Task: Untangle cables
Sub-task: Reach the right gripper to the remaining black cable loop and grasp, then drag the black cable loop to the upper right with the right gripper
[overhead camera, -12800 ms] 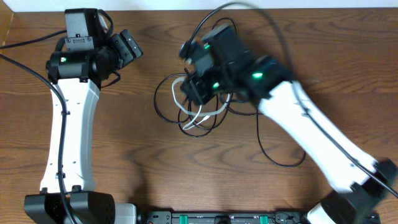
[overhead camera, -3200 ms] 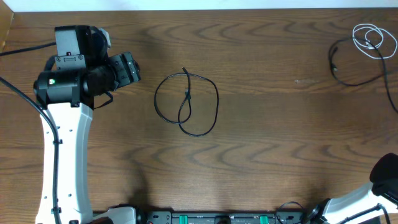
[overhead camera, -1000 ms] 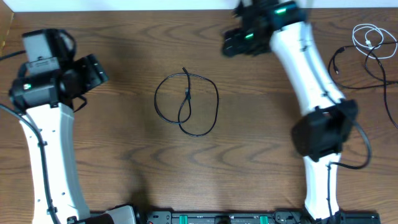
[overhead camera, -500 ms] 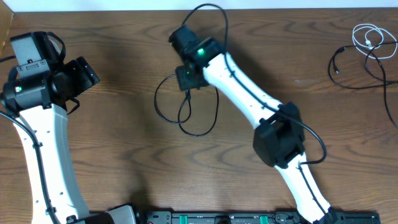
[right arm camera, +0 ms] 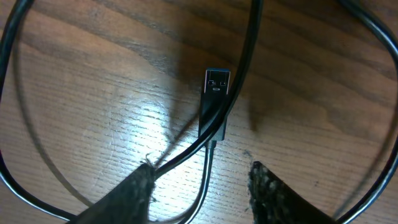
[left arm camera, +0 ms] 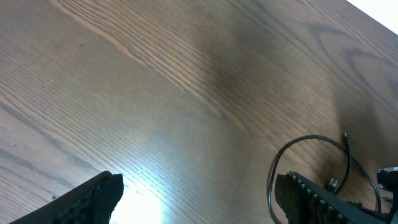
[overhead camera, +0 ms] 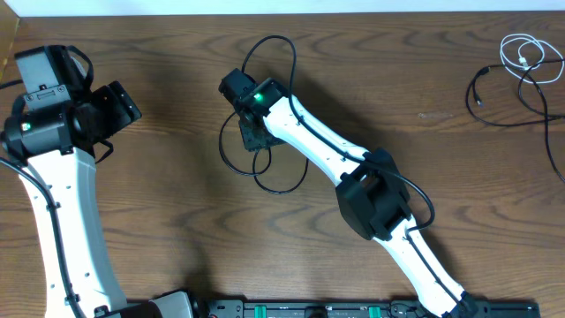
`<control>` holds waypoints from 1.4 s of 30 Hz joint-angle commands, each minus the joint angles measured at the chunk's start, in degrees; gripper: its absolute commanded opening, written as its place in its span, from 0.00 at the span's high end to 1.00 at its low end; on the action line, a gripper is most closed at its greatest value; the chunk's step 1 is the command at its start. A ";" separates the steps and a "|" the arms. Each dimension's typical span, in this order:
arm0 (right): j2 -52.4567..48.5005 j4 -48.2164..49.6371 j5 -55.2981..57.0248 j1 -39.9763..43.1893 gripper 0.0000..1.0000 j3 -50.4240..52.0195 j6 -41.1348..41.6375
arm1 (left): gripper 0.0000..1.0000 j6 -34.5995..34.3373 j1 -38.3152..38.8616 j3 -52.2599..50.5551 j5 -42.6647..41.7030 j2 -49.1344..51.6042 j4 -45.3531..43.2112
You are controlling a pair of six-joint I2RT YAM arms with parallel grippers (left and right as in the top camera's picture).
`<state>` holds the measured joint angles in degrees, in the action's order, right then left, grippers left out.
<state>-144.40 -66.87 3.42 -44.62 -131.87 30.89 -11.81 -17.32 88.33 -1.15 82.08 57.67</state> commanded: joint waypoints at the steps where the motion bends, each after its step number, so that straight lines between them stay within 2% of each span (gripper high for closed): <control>1: -1.66 -0.28 1.14 -0.94 0.57 0.00 1.31 | 0.17 0.07 -0.13 0.72 0.31 0.33 0.17; 10: -5.29 -1.05 0.68 -1.99 0.59 0.04 2.34 | 0.17 0.09 -0.13 0.70 0.31 0.33 0.15; 24: -5.60 -0.79 -1.05 -1.73 0.59 0.00 2.93 | 0.17 0.09 -0.13 0.66 0.33 0.33 0.15; 34: -5.14 1.38 -14.60 1.79 0.50 -0.02 2.95 | 0.17 0.07 -0.11 0.66 0.07 0.33 0.13; 42: -5.29 2.56 -14.27 1.79 0.54 0.00 2.95 | 0.17 0.07 -0.11 0.61 0.07 0.35 0.13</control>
<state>-147.52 -64.36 -9.72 -42.50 -132.16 33.10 -11.81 -17.32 88.33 -1.17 82.08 57.67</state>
